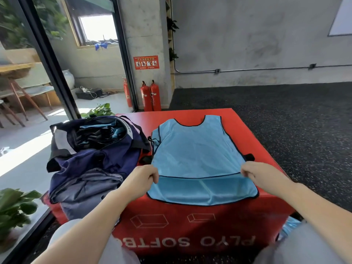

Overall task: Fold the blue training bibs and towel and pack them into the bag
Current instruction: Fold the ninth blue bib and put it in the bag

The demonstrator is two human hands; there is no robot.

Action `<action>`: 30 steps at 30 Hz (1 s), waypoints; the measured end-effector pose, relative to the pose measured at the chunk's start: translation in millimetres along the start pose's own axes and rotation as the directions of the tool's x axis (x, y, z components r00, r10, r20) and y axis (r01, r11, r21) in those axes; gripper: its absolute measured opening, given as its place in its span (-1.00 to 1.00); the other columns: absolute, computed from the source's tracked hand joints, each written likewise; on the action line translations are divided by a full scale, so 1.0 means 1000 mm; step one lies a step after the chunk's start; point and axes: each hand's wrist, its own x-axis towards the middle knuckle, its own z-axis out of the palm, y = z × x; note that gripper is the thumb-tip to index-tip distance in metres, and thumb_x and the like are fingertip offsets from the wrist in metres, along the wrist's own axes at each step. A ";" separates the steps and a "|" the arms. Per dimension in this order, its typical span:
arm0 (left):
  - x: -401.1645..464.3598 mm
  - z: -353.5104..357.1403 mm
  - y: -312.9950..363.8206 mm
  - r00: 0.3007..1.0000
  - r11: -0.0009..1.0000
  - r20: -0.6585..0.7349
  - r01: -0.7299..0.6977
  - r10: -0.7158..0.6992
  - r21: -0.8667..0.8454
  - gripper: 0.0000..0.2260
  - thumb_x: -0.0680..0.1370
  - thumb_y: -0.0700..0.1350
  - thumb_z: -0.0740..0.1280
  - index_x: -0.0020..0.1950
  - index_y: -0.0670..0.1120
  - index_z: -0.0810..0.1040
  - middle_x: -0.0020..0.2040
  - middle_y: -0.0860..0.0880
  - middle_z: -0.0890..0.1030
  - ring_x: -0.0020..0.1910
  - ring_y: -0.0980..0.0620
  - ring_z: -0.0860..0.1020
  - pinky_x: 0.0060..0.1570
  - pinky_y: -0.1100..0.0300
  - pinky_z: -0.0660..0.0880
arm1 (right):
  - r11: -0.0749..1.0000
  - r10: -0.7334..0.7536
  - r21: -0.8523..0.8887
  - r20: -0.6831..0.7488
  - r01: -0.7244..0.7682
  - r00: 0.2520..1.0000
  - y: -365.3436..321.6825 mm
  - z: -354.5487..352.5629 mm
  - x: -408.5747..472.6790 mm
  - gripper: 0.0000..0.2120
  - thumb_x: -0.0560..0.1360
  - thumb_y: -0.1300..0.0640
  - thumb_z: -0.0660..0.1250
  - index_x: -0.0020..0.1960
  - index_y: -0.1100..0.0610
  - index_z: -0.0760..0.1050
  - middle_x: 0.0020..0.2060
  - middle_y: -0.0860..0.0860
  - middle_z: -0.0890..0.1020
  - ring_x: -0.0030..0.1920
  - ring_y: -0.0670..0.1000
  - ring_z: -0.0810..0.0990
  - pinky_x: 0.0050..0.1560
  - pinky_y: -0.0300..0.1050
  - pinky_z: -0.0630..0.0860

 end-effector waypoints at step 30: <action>-0.036 0.020 -0.005 0.948 0.944 0.307 -0.176 0.086 0.280 -0.57 0.54 0.09 0.42 0.36 -0.05 0.58 0.29 0.04 0.58 0.34 0.04 0.44 0.35 0.15 0.37 | 0.844 -0.482 -0.352 -0.166 0.405 0.860 0.010 0.050 -0.042 -0.53 0.69 -0.09 0.01 -0.09 0.03 0.64 -0.16 -0.10 0.63 -0.15 -0.02 0.63 -0.12 -0.09 0.57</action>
